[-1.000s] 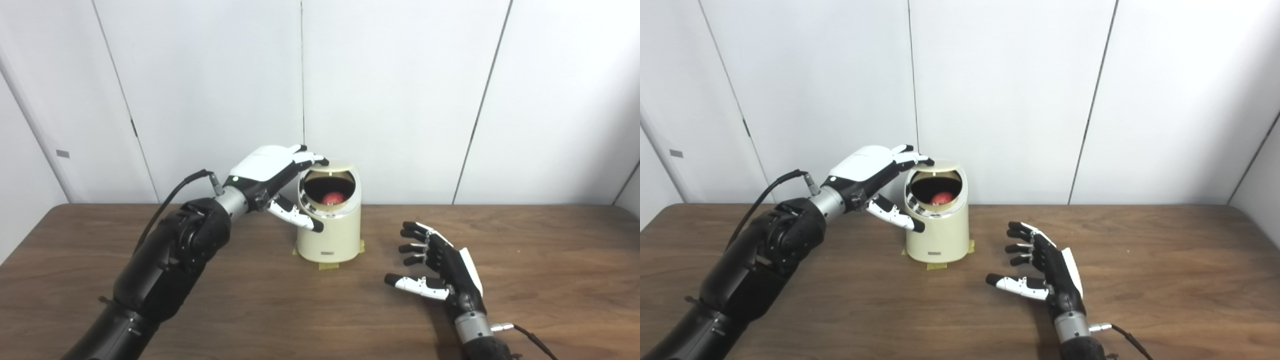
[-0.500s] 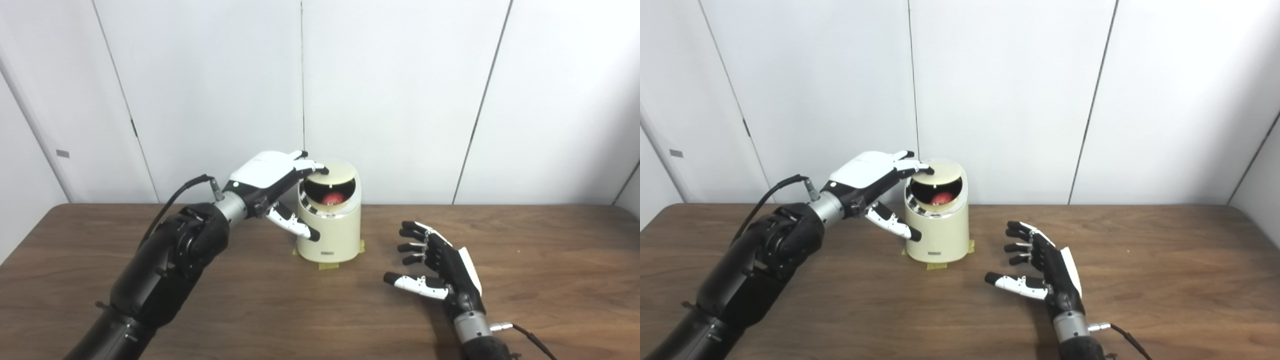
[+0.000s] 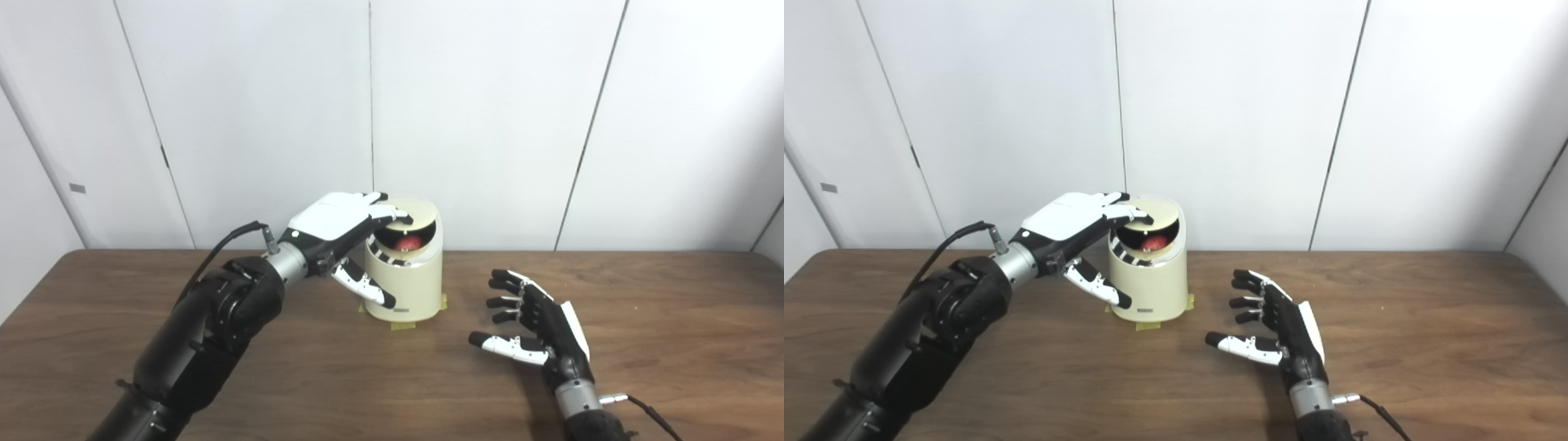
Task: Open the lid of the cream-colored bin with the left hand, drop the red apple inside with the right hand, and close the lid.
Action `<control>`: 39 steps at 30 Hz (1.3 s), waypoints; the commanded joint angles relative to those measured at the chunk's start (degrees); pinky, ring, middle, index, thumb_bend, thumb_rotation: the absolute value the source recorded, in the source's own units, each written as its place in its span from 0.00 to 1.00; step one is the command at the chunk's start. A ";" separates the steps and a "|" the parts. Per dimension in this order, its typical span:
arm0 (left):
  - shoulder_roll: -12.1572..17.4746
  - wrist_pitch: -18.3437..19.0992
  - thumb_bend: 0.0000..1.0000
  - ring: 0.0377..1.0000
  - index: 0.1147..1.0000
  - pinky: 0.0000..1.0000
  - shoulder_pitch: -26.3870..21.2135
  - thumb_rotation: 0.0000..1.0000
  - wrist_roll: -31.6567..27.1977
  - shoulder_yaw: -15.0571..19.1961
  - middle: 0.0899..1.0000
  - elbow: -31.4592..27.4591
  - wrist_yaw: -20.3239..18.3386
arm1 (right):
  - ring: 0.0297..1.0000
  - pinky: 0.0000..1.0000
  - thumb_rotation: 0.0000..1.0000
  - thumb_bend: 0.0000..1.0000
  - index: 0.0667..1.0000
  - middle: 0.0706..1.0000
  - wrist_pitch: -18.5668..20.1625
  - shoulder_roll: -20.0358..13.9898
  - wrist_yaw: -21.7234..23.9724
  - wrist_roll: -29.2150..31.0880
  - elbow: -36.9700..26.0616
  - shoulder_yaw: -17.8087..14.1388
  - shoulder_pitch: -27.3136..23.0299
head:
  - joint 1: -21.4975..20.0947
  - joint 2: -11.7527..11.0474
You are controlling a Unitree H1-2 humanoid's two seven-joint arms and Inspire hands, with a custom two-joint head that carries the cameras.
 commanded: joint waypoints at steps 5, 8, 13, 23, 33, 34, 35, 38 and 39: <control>0.46 -0.98 0.98 1.00 0.89 1.00 -1.60 0.40 0.43 -0.13 0.89 -1.49 0.01 | 0.65 0.55 0.16 0.81 0.75 0.74 0.10 0.22 -0.16 -0.02 -2.81 0.13 -1.57 | -0.17 0.30; 0.71 -0.43 0.98 1.00 0.89 1.00 -1.55 0.40 1.92 -0.79 0.89 -1.56 -0.73 | 0.65 0.55 0.17 0.81 0.75 0.74 -0.46 0.06 -0.22 -0.27 -2.52 0.25 -1.66 | -0.22 0.45; 1.61 1.26 0.98 1.00 0.84 1.00 -1.89 0.44 8.33 -3.29 0.85 -2.06 -3.54 | 0.65 0.54 0.17 0.81 0.75 0.74 -0.61 0.08 -0.36 -0.30 -2.46 0.20 -1.75 | -0.26 0.63; 1.36 3.63 0.98 1.00 0.82 1.00 -1.04 0.44 14.24 -4.99 0.85 -1.72 -6.36 | 0.64 0.54 0.17 0.81 0.74 0.74 -0.50 0.07 -0.27 -0.08 -3.09 0.11 -1.45 | -0.41 0.99; 1.18 4.13 0.96 1.00 0.84 1.00 0.40 0.45 13.16 -4.43 0.87 -1.77 -6.38 | 0.64 0.54 0.17 0.81 0.74 0.74 -0.48 -0.15 -0.21 -0.14 -3.66 0.07 -0.99 | -0.48 1.31; 1.09 3.86 0.96 1.00 0.84 1.00 0.60 0.46 12.35 -3.82 0.87 -2.33 -5.78 | 0.64 0.54 0.18 0.81 0.74 0.73 -0.61 -0.19 -0.19 -0.09 -3.52 0.04 -1.00 | -0.50 1.30; 1.01 3.68 0.95 1.00 0.84 1.00 0.73 0.46 11.79 -3.38 0.87 -2.70 -5.38 | 0.64 0.54 0.18 0.81 0.74 0.74 -0.69 -0.21 -0.18 -0.06 -3.42 0.03 -1.00 | -0.50 1.30; 0.00 2.92 0.91 0.99 0.82 1.00 1.68 0.43 8.74 -0.57 0.85 -4.23 -1.69 | 0.64 0.53 0.18 0.81 0.74 0.73 -1.01 -0.27 -0.24 -0.11 -3.20 0.02 -1.03 | -0.52 1.31; -0.70 2.78 0.90 0.99 0.82 1.00 2.18 0.43 6.25 1.14 0.84 -4.78 -0.51 | 0.63 0.53 0.18 0.81 0.73 0.73 -0.90 -0.26 -0.24 -0.14 -3.28 0.02 -0.98 | -0.48 1.30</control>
